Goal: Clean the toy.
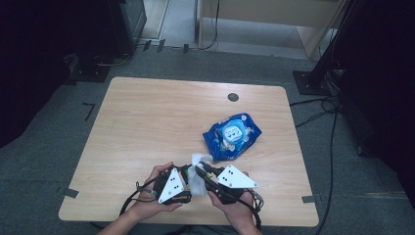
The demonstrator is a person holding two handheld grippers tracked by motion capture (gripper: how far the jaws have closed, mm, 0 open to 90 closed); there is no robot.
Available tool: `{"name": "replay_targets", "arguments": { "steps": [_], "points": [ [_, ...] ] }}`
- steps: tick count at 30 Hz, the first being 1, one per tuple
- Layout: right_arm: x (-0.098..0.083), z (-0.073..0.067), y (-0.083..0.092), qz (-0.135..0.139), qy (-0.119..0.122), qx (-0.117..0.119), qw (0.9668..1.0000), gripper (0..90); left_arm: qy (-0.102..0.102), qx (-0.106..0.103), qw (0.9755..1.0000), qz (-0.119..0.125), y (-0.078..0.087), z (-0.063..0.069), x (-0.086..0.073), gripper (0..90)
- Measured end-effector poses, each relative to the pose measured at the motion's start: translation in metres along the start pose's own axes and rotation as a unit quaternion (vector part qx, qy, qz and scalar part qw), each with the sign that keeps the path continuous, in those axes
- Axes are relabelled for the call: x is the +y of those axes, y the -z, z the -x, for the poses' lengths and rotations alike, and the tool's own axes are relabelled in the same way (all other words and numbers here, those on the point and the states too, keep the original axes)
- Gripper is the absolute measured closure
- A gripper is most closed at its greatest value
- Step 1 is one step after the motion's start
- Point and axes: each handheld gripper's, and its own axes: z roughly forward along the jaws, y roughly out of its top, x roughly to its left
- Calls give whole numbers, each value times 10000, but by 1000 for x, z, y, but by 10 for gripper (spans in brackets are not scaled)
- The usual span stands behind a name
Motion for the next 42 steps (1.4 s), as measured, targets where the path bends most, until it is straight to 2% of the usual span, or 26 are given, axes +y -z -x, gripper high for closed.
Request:
{"name": "replay_targets", "arguments": {
  "steps": [2,3,5,6,9,12,14,17,19,21,22,23,25,27,29,30,31,33,34,35,37,38,39,40,41,42],
  "points": [
    [-7,10,-1,-54,-178,-135,9997,789,81,-43,9999,59,2,-2,-1,338],
    [-12,17,-2,-173,-195,-322,9991,791,125,-39,9999,77,2,-4,-1,338],
    [-19,29,-4,-360,-333,-433,9979,791,112,17,9999,115,4,-6,0,338],
    [-25,37,-6,-551,-412,-521,9963,791,129,28,9998,133,4,-7,0,338],
    [-36,50,-7,-770,-485,-715,9933,792,94,83,9998,132,6,-9,0,338],
    [-39,64,-1,-879,-471,-933,9906,789,176,111,9997,117,7,-12,-3,338],
    [-43,75,5,-1015,-508,-1173,9866,789,253,122,9995,109,8,-16,-4,338],
    [-52,96,18,-1243,-737,-1526,9777,790,340,175,9992,107,10,-20,-6,338],
    [-58,107,27,-1336,-947,-1662,9724,790,373,201,9990,105,11,-23,-7,338],
    [-63,116,33,-1467,-992,-1803,9675,788,456,214,9987,112,12,-26,-8,337],
    [-64,118,34,-1516,-1013,-1827,9661,787,485,221,9985,107,12,-28,-8,338],
    [-65,121,35,-1579,-1079,-1789,9651,783,535,223,9983,112,12,-29,-9,338],
    [-67,123,34,-1654,-1241,-1543,9662,755,562,227,9981,99,13,-31,-10,338],
    [-68,121,31,-1777,-1131,-1379,9678,665,563,244,9981,96,12,-32,-11,338],
    [-67,119,29,-1800,-992,-1477,9675,555,570,252,9980,98,13,-32,-11,338],
    [-66,118,29,-1759,-992,-1508,9677,507,577,261,9979,102,13,-32,-11,337],
    [-63,116,29,-1610,-957,-1566,9697,457,578,268,9979,106,13,-32,-11,337],
    [-55,110,32,-1348,-923,-1701,9718,417,561,279,9980,97,13,-32,-11,337],
    [-51,107,33,-1239,-957,-1700,9729,408,563,283,9980,95,12,-32,-11,337],
    [-46,104,34,-1082,-1052,-1608,9754,404,574,278,9979,93,12,-32,-12,337],
    [-36,93,34,-781,-1329,-1190,9809,399,564,264,9980,77,10,-31,-12,337],
    [-32,87,32,-656,-1478,-920,9825,390,561,254,9981,74,9,-30,-12,337],
    [-27,78,28,-541,-1646,-585,9831,377,567,245,9981,81,8,-29,-12,337],
    [-24,73,25,-493,-1699,-395,9834,366,547,237,9982,77,7,-28,-11,337],
    [-20,63,20,-429,-1787,-141,9829,346,527,234,9983,78,6,-26,-10,337],
    [-16,56,16,-410,-1854,14,9818,342,512,226,9984,69,5,-25,-10,337]
  ]
}}
